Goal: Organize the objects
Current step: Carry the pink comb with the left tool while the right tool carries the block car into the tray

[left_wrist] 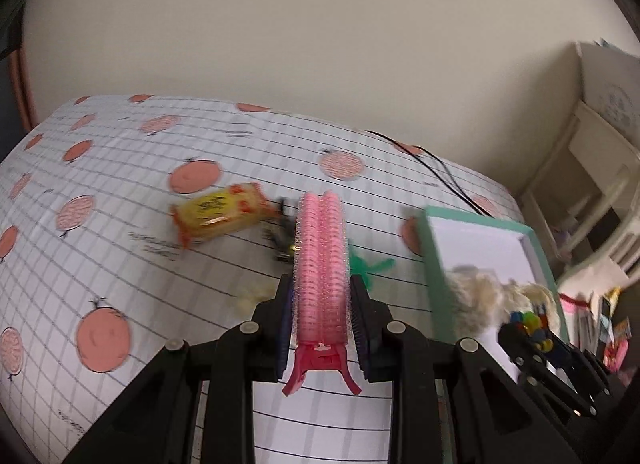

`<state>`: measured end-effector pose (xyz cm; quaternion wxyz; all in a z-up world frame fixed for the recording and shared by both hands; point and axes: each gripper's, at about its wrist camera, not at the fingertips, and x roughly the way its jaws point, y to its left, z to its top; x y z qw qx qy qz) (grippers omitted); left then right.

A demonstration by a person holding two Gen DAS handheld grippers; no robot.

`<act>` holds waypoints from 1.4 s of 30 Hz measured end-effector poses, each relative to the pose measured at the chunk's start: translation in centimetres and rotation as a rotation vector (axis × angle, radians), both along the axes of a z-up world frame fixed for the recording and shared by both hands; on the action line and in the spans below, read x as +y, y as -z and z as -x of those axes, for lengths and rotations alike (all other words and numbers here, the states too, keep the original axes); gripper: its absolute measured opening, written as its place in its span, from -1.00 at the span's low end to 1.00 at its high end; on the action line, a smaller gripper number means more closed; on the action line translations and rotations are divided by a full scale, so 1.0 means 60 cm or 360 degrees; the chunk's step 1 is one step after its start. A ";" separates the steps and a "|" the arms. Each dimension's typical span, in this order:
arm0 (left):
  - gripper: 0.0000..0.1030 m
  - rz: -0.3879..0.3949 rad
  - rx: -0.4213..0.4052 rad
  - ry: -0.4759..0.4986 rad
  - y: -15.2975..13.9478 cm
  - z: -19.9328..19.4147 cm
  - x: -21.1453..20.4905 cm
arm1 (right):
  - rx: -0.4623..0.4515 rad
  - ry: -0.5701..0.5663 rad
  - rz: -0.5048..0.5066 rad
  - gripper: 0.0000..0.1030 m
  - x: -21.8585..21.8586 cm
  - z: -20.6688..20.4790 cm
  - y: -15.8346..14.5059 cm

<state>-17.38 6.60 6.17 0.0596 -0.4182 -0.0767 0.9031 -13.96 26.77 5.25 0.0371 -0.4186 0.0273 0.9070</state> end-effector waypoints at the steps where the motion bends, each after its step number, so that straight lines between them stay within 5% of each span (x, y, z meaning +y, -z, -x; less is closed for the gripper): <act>1: -0.46 0.0001 0.0003 0.0033 -0.001 -0.003 0.012 | -0.0002 0.0010 0.0003 -0.22 0.007 -0.001 0.000; 19: -0.46 -0.0083 -0.0019 0.0531 -0.006 -0.041 0.158 | -0.0002 0.0188 0.0042 -0.22 0.116 -0.024 -0.001; 42: -0.46 -0.0094 -0.0156 0.0620 0.036 -0.042 0.212 | 0.0011 0.0256 0.0150 -0.22 0.135 -0.021 0.013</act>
